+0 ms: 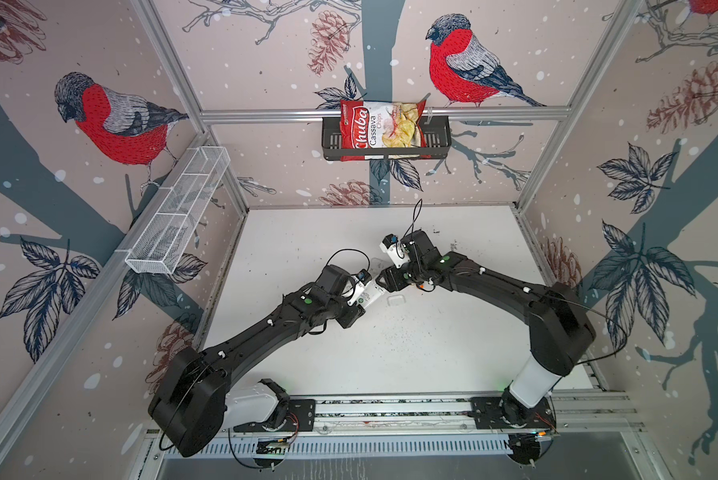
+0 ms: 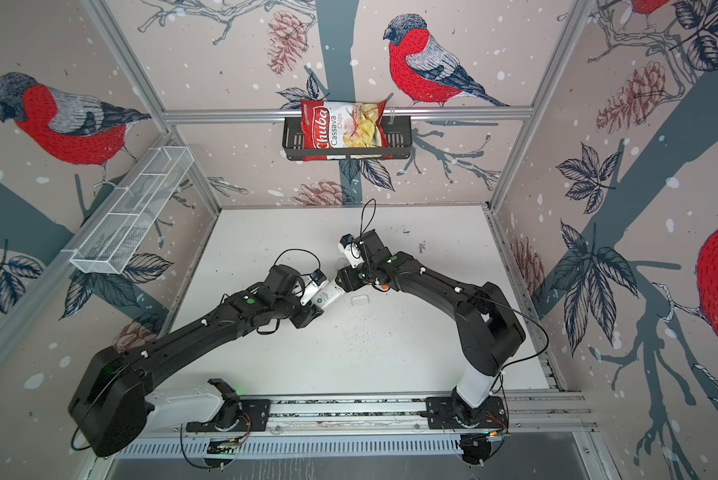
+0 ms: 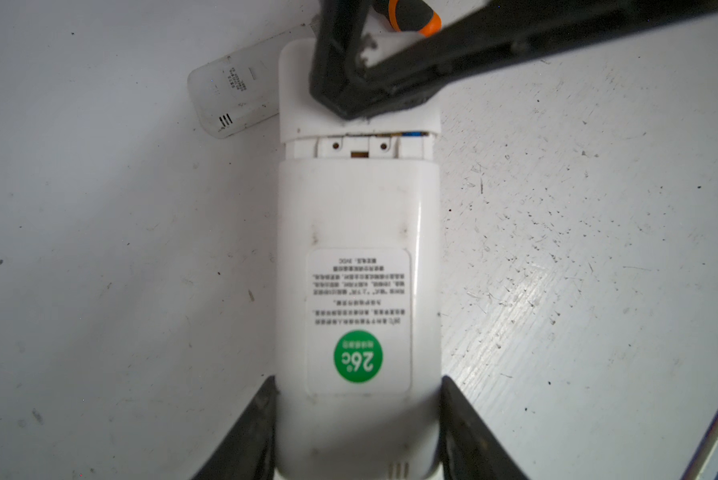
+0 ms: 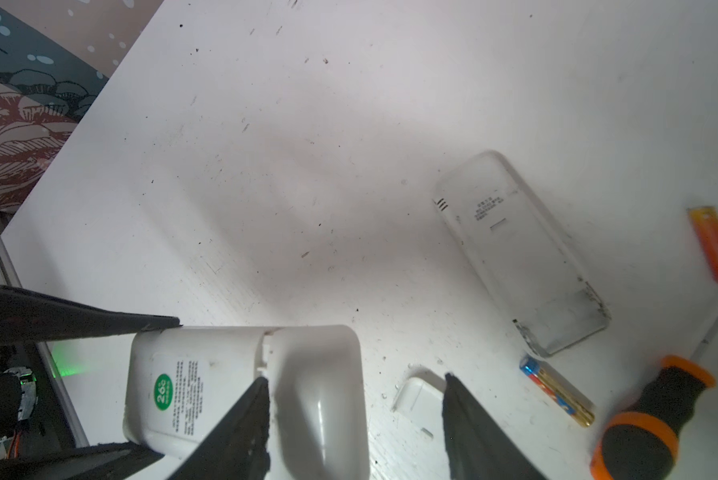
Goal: Unload the batteries from the remote control
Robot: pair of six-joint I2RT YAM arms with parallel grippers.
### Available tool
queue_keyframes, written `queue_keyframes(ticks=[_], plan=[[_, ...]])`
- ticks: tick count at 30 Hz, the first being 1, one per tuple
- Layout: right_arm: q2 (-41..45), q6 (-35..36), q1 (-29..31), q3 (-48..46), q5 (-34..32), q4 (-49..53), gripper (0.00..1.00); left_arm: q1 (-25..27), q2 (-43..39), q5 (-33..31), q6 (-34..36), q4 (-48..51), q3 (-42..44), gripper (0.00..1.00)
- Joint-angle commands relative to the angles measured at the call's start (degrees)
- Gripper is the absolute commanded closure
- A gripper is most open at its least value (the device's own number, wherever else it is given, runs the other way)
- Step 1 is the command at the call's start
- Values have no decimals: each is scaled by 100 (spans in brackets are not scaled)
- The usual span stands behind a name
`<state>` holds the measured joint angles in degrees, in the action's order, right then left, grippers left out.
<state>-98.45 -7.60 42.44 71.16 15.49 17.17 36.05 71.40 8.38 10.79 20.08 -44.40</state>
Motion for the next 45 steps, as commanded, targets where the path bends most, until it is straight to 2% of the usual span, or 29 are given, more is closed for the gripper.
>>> queue_keyframes(ticks=[1, 9, 13, 15, 21, 32, 40, 45], plan=[[-68, 53, 28, 62, 136, 6, 35, -11, -6, 6, -6, -59, -39, 74], [-136, 39, 25, 49, 353, -65, 45, -19, -25, 14, -6, -56, -32, 74], [-133, 45, 37, -3, 520, -102, 40, -20, -34, 14, -6, -57, -29, 74], [-123, 39, 37, -18, 502, -107, 41, -19, -40, 4, -15, -58, -20, 74], [-104, 9, 37, 12, 313, -65, 59, -19, -56, 14, -14, -57, -18, 74], [60, -27, 98, 23, -50, -113, 73, -19, -54, 19, -20, -63, -23, 74], [240, -61, 63, 18, -320, -82, 74, -19, -39, 6, -17, -58, -23, 74], [472, -371, -187, -208, -558, -267, 73, -19, 19, -21, 15, -63, -7, 74]])
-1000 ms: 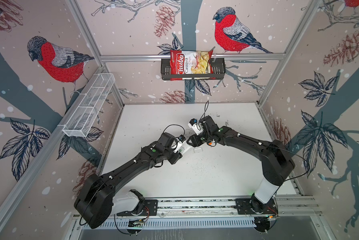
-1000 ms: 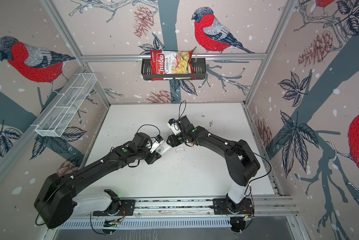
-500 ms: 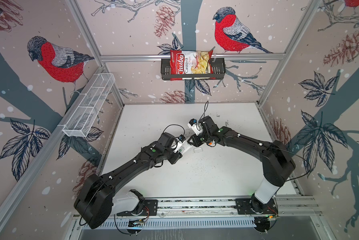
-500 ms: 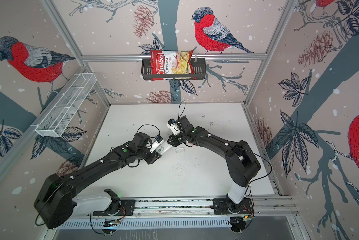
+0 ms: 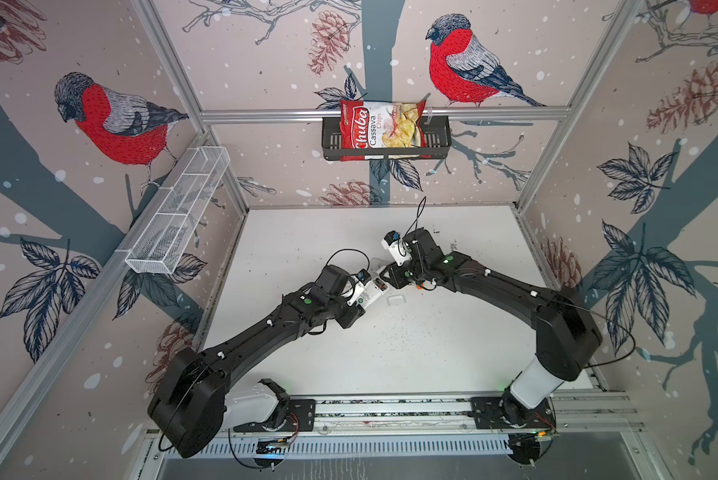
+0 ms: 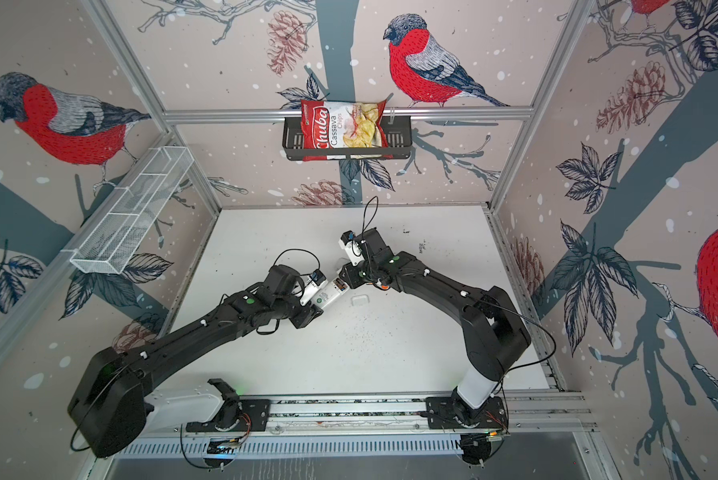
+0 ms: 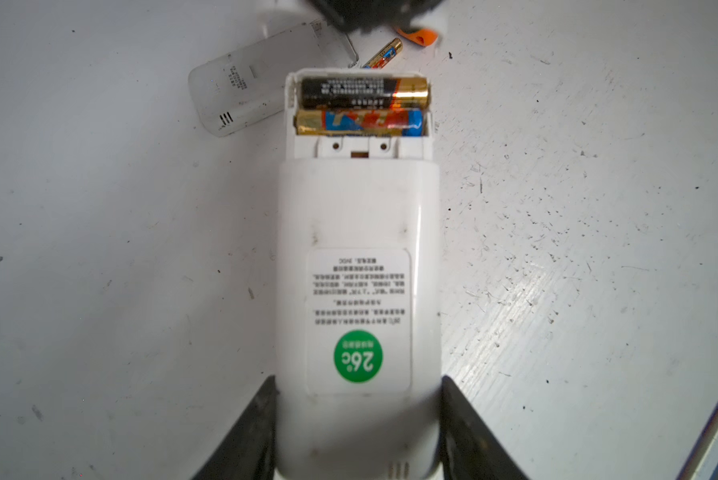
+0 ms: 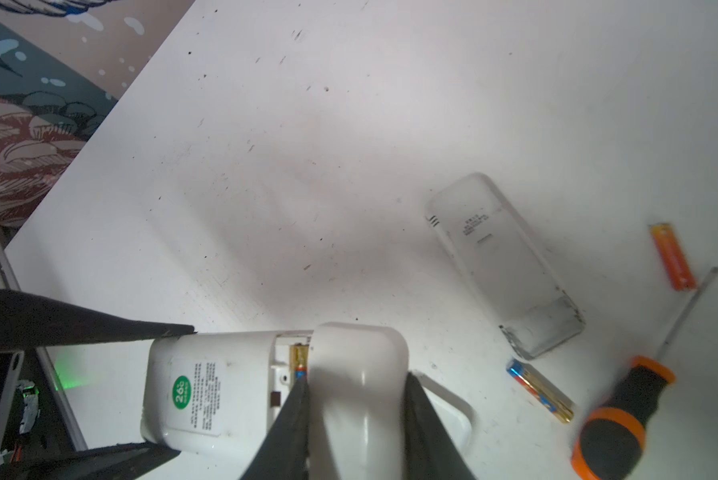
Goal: Unload the batteries from the remote control
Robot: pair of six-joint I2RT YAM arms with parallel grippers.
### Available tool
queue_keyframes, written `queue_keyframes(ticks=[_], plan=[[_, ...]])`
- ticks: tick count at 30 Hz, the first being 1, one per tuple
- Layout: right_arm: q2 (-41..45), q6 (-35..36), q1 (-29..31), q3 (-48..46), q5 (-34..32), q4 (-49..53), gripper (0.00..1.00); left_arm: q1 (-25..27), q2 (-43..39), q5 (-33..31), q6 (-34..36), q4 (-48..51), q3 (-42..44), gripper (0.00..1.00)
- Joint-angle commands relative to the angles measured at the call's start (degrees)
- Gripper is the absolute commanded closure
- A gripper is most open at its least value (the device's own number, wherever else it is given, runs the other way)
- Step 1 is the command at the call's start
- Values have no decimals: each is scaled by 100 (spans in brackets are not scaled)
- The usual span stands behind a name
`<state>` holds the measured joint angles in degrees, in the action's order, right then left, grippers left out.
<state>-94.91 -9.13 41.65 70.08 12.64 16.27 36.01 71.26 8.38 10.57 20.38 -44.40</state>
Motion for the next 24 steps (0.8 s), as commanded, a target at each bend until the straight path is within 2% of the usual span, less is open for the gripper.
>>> queue_keyframes(ticks=[1, 12, 24], plan=[[174, -313, -191, -186, -309, -244, 73, -17, 55, -38, 49, -100, 3, 74], [576, -1350, -1872, -1592, -281, -1165, 73, 11, 526, -133, 86, 18, -131, 74], [149, -1330, -2023, -1735, -54, -1512, 69, 12, 508, -242, 61, 8, -72, 74]])
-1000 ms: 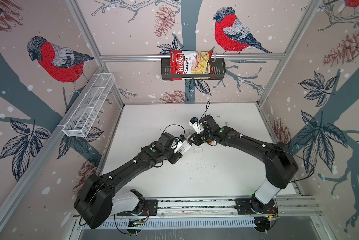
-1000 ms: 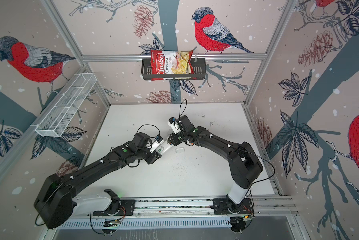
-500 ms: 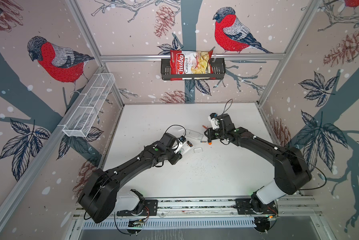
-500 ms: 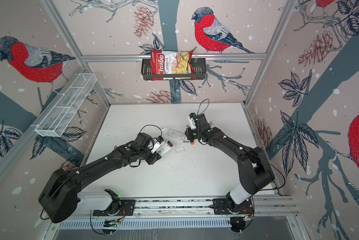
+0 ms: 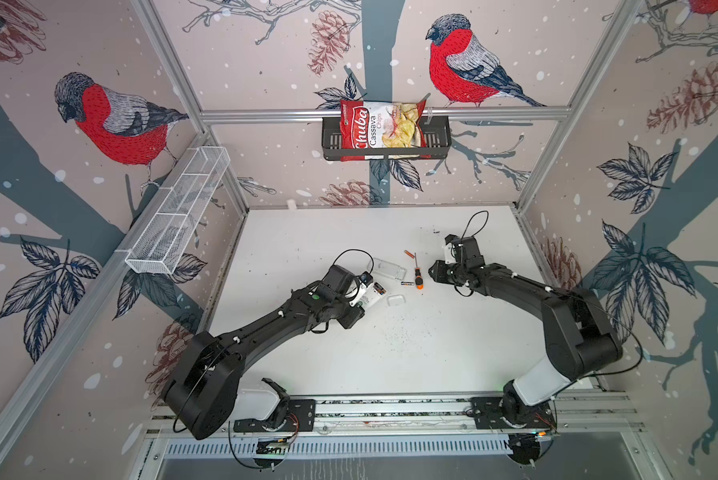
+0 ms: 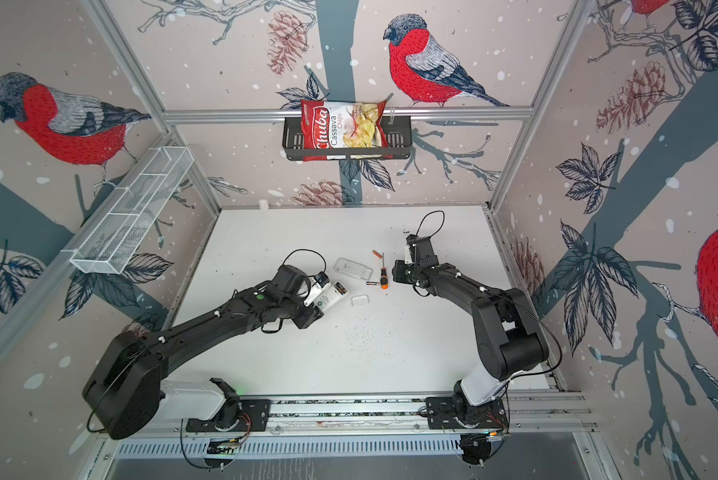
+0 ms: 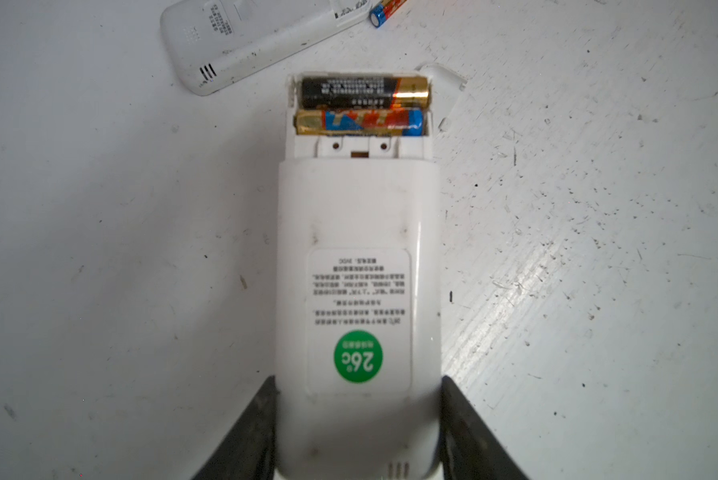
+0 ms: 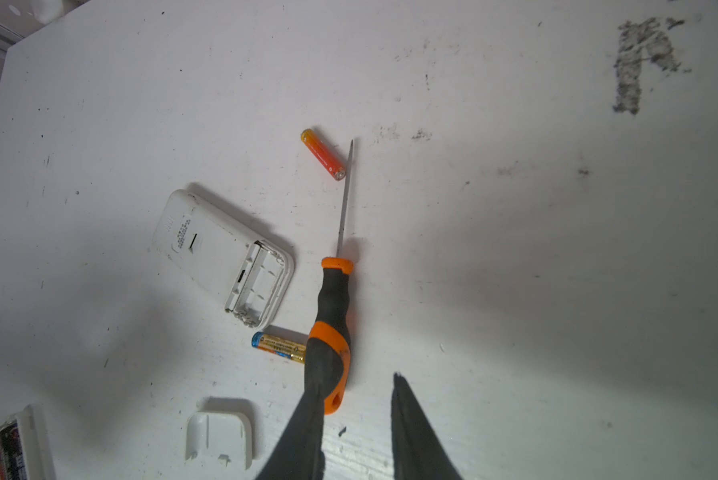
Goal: Unload the batteries from the remote control
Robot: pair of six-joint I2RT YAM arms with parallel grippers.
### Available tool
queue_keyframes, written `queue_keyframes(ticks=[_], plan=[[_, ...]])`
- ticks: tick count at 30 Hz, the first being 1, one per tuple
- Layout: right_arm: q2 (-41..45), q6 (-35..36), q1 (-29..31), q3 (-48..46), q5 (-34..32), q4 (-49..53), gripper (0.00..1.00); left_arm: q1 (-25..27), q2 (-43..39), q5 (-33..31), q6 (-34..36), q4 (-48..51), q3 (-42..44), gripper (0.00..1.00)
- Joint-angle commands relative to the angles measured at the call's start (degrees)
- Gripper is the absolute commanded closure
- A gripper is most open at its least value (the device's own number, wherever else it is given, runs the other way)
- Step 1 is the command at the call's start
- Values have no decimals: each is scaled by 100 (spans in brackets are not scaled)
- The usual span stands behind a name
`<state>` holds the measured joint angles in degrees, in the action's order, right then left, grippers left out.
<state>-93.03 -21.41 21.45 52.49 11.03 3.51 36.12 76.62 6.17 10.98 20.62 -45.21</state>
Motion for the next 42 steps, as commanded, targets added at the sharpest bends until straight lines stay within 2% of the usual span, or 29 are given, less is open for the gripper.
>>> queue_keyframes(ticks=[1, 11, 26, 31, 34, 42], plan=[[-46, -105, -2, 25, 119, -252, 69, 2, -32, -38, 24, -16, 12, 74], [105, -69, -1, -31, 191, -357, 60, 49, 146, -170, 40, 28, 65, 74], [305, -85, 144, -222, 472, -597, 58, 62, 1057, -311, 79, 104, -133, 74], [345, -77, 235, -208, 514, -601, 57, 61, 1390, -301, 73, 97, -213, 71], [396, -58, 305, -204, 501, -580, 55, 60, 1543, -374, 71, 109, -268, 65], [459, -44, 417, -197, 497, -557, 52, 71, 1546, -617, -101, 88, -217, 24]])
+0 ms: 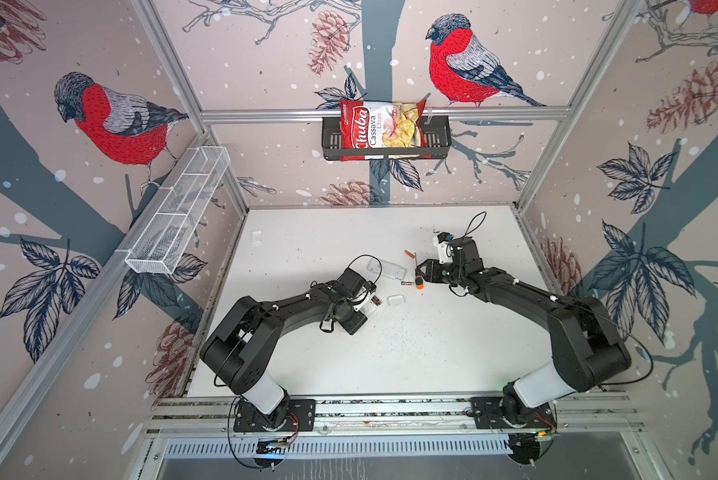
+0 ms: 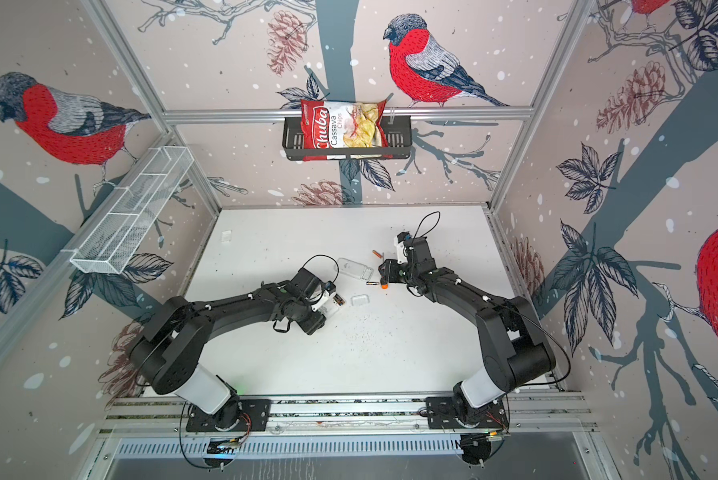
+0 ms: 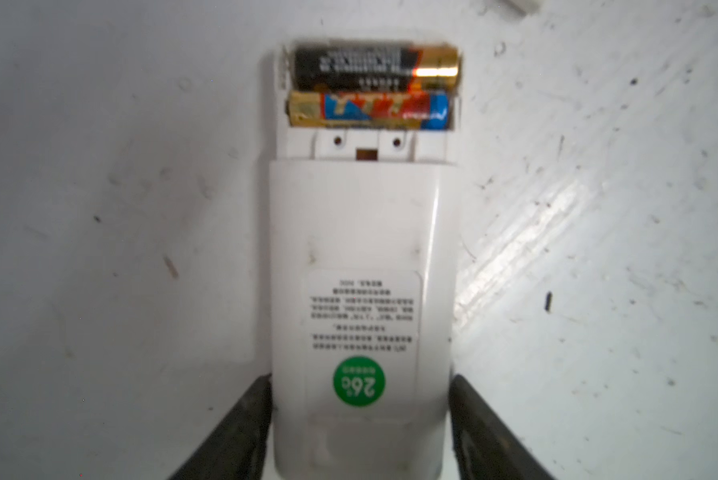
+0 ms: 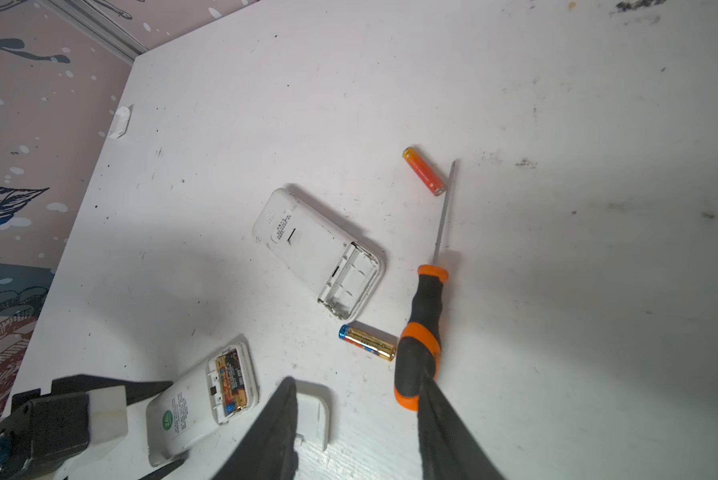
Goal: Unload the batteries from the remote control
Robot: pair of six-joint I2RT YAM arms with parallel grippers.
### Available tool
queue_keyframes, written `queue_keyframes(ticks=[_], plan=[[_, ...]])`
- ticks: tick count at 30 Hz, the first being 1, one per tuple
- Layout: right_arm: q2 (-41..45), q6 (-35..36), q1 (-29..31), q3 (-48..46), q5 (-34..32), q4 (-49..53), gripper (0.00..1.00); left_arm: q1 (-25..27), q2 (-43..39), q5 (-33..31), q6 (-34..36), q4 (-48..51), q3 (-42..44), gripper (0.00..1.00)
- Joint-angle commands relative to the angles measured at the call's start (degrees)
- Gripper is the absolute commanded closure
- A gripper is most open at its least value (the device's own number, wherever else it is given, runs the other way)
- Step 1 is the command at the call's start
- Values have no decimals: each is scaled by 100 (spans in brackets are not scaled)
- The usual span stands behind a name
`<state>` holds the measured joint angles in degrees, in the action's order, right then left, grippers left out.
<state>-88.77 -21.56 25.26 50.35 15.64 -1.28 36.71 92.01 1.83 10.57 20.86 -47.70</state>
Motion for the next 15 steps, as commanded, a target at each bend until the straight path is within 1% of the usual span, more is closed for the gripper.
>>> queue_keyframes(ticks=[1, 4, 6, 15], plan=[[34, -21, 43, 19, 26, -73, 51, 12, -3, -214, -84, 67, 41, 20], [35, -17, 74, 19, 31, -74, 51, 12, -41, -384, -140, 65, 71, 9], [45, -18, 76, 19, 19, -74, 51, 12, -47, -539, -193, 85, 70, 4], [124, 26, 84, -7, -122, -4, 50, 12, 20, -1194, -378, 129, 60, 4]])
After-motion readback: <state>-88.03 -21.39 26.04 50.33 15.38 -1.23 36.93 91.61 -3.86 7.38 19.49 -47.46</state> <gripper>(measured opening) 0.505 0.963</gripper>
